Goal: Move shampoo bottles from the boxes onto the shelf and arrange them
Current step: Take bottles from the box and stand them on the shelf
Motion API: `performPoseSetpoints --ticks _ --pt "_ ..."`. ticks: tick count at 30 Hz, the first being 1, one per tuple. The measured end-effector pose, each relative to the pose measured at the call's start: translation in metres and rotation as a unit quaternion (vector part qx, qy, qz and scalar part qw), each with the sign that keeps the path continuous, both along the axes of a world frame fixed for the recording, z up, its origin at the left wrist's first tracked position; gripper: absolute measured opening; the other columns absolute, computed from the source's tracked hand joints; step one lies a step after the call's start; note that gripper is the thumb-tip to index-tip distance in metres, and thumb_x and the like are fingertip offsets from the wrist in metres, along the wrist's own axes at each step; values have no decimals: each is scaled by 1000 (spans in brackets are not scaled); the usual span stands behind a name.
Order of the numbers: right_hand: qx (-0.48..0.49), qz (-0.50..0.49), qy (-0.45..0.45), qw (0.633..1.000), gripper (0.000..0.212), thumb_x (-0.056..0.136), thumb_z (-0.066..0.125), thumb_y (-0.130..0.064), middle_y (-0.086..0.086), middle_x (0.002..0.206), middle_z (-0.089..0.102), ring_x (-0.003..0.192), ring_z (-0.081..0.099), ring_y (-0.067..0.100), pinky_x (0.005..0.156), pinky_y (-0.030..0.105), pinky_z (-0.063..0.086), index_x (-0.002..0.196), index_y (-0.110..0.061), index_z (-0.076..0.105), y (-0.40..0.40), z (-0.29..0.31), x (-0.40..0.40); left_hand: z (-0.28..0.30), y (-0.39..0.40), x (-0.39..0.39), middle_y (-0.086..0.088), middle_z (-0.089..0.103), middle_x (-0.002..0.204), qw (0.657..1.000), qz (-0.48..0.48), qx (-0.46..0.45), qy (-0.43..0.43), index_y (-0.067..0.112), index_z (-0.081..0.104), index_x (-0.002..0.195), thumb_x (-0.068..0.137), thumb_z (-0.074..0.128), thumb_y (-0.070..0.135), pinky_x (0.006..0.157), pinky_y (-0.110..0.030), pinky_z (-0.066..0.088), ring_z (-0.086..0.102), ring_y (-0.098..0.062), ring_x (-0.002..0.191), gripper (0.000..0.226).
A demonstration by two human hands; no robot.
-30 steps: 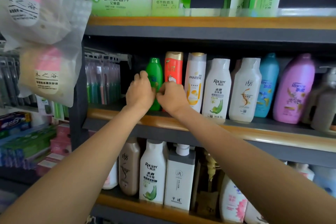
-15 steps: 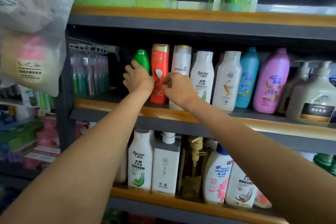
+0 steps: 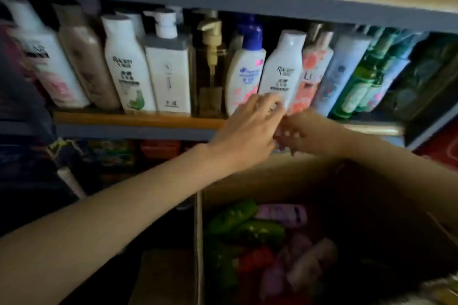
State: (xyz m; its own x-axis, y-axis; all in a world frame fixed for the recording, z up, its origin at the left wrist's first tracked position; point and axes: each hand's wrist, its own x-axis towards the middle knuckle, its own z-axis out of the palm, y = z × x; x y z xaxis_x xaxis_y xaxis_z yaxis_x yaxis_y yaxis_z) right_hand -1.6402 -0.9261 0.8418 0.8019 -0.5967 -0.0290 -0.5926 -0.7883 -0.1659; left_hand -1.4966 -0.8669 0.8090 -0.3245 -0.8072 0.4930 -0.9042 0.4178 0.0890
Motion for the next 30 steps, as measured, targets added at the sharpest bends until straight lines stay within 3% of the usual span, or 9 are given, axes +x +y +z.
performPoseSetpoints --ticks 2,4,6,9,15,21,24,28,30 --pt "91 -47 102 990 15 91 48 -6 -2 74 65 61 62 15 68 29 54 98 -4 61 -4 -47 -34 -34 6 -30 -14 41 135 990 -19 126 -68 6 50 124 83 43 18 96 -45 40 40 -35 121 43" --pt "123 -68 169 975 18 93 45 -14 3 86 68 68 64 15 69 28 53 100 -8 61 -5 -88 -58 -66 8 -54 -9 33 143 970 -16 221 -104 11 46 129 91 44 18 102 -41 32 30 -29 130 39" --pt "142 -61 244 957 22 94 45 -23 10 98 67 87 65 23 77 34 51 98 -9 62 -5 -126 -69 -92 11 -66 -8 33 143 957 3 273 -98 11 44 132 93 44 18 104 -40 29 29 -28 131 39" --pt "153 -11 313 937 25 92 50 -32 16 104 65 97 62 31 71 33 46 91 -10 62 -7 -169 -62 -130 14 -61 -10 35 142 939 44 323 -114 10 43 133 94 46 17 105 -41 29 30 -29 130 40" --pt "215 7 330 919 48 91 56 -28 9 137 48 121 50 26 98 31 41 134 -11 44 -4 -260 -30 -172 35 -16 -7 36 139 919 96 366 -111 11 40 135 96 39 14 103 -35 30 32 -25 127 40" --pt "113 -65 333 934 72 85 63 -36 20 143 32 132 31 38 109 43 28 142 -6 31 2 -318 -15 -202 59 -4 -7 32 141 902 115 397 -123 11 35 139 96 36 13 102 -34 30 30 -24 127 43" --pt "116 -78 318 938 73 79 69 -37 18 140 36 129 35 36 108 42 28 140 -10 37 3 -326 -12 -211 57 -10 -7 31 141 902 105 402 -120 10 37 137 96 37 13 102 -35 30 29 -25 127 41" --pt "168 -62 258 950 70 81 69 -31 15 135 36 121 49 34 94 40 44 139 -11 36 0 -311 -18 -214 51 -8 -7 31 141 899 103 412 -110 10 36 138 96 41 15 102 -35 32 29 -25 127 43" --pt "166 -32 299 939 68 78 71 -33 12 132 41 119 51 33 91 38 46 136 -19 41 -12 -281 -19 -208 46 -5 -6 31 141 895 109 427 -74 11 35 139 95 42 16 103 -34 34 31 -24 127 44"
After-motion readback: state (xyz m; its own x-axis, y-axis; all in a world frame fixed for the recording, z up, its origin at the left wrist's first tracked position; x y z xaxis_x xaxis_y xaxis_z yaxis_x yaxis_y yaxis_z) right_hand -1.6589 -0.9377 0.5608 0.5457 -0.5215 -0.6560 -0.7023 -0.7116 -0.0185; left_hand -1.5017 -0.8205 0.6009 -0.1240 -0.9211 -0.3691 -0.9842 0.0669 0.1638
